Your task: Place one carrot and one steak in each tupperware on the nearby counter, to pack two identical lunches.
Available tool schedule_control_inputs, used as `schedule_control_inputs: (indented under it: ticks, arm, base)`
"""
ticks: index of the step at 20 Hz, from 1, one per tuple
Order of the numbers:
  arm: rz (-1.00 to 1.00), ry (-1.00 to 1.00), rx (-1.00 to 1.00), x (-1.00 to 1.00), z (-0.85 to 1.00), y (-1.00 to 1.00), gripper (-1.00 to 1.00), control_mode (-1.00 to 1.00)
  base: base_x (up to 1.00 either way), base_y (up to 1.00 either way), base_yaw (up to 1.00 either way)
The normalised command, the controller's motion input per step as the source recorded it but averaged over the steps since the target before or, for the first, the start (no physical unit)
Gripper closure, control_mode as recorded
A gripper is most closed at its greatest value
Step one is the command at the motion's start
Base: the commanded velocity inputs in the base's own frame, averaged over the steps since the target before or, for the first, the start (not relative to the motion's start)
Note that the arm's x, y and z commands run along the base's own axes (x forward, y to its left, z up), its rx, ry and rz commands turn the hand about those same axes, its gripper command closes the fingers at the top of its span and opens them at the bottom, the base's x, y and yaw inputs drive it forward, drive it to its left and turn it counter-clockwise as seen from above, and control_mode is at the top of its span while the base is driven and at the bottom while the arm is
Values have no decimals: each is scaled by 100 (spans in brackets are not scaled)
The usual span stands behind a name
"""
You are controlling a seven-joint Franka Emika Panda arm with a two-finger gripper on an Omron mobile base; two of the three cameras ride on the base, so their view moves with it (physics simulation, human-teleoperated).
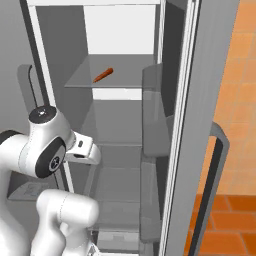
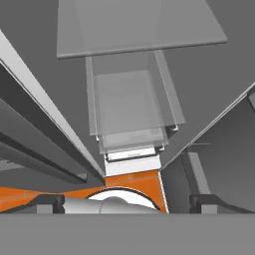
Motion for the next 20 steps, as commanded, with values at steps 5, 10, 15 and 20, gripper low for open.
schedule_control_inputs:
  ticks: [5, 10, 15, 20]
  arm:
    - [0, 0, 0, 0, 0, 0, -100, 100]
    - [0, -12, 0, 41, 15, 0, -100, -100]
    - [-6, -36, 3, 44, 57, 0, -100, -100]
    - [-2, -24, 9, 48, 83, 0, -100, -100]
  base:
    - [40, -3, 9]
    - [0, 0, 0]
    - [0, 0, 0]
    - [0, 0, 0]
